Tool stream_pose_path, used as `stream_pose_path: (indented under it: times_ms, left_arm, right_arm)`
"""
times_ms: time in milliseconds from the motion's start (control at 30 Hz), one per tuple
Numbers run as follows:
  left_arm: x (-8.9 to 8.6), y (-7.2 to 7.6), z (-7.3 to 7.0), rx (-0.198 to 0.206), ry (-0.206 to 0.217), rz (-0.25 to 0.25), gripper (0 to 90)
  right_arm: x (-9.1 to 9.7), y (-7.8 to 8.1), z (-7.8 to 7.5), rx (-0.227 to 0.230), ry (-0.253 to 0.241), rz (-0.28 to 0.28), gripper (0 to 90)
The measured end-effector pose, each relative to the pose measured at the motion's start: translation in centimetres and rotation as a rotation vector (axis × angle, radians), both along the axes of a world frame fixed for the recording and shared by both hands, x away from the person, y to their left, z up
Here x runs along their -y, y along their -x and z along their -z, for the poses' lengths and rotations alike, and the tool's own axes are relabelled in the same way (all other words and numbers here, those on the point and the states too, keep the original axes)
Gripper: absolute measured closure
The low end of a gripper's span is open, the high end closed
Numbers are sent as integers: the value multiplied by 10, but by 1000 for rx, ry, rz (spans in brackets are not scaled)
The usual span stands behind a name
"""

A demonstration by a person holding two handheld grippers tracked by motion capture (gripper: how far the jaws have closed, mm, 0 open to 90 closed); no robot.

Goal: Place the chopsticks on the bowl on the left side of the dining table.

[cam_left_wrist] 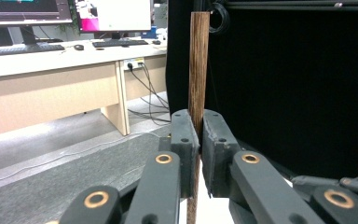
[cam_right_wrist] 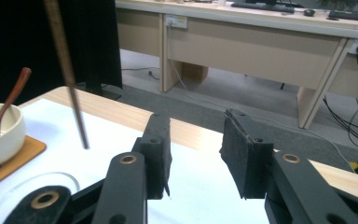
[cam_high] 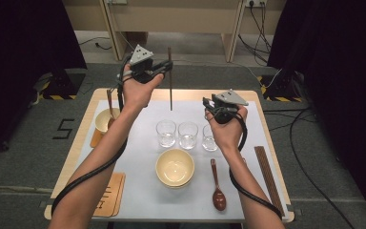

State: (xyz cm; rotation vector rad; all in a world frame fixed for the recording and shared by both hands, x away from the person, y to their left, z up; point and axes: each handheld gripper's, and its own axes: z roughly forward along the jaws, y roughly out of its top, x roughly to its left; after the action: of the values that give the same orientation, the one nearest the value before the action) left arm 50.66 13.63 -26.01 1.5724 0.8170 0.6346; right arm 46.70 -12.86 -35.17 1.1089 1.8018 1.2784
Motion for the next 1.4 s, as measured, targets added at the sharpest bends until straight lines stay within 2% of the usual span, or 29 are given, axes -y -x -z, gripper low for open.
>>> stream_pose_path:
  times_ms: [167, 533, 633, 733, 767, 900, 1033, 1067, 1100, 1133, 1167, 1200, 1400]
  left_arm:
    - [-8, 3, 0, 5, 6, -8, 834]
    - [-28, 14, -4, 19, -12, -33, 835]
    - [-30, 19, -7, 43, -24, -34, 835]
    - [-32, 22, -7, 49, -31, -37, 835]
    - [-32, 24, -7, 38, -32, -38, 835]
    - [-34, 26, -4, 47, -49, -49, 836]
    - [-39, 31, -2, 31, -37, -60, 836]
    - [-41, 31, -1, 42, -42, -60, 836]
    - [-41, 33, -1, 29, -35, -63, 836]
    - [-42, 34, 0, 40, -40, -63, 836]
    - [-43, 37, 1, 27, -35, -65, 836]
    - [-45, 37, 1, 38, -43, -64, 836]
    - [-57, 47, 5, 21, -45, -90, 836]
  right_arm:
    - [14, 3, 1, -14, 3, 16, 621]
    - [39, 9, 9, -44, 15, 54, 620]
    - [45, 11, 11, -52, 14, 60, 620]
    - [51, 13, 12, -54, 7, 66, 619]
    - [54, 14, 12, -59, 11, 69, 619]
    - [61, 17, 15, -63, 8, 78, 619]
    - [68, 20, 17, -71, 7, 84, 617]
    - [70, 21, 18, -70, 9, 85, 617]
    - [72, 22, 19, -73, 13, 85, 616]
    - [73, 22, 19, -76, 10, 88, 616]
    - [75, 23, 21, -73, 10, 88, 616]
    - [76, 24, 22, -78, 6, 90, 616]
    - [86, 32, 26, -81, 0, 100, 615]
